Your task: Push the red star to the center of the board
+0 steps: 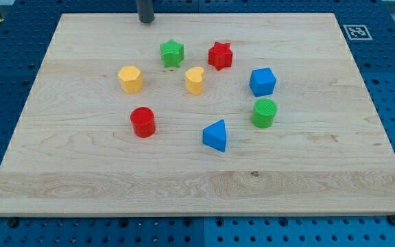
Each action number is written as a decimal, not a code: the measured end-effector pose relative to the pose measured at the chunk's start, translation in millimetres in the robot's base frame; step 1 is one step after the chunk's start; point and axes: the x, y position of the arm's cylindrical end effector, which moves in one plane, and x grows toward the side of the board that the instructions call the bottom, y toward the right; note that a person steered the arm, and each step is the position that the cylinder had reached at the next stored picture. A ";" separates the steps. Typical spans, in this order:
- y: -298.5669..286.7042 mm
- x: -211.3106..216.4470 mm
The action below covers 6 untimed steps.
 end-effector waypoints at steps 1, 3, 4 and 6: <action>0.0 0.0; 0.0 -0.8; 0.0 -0.9; 0.0 -1.2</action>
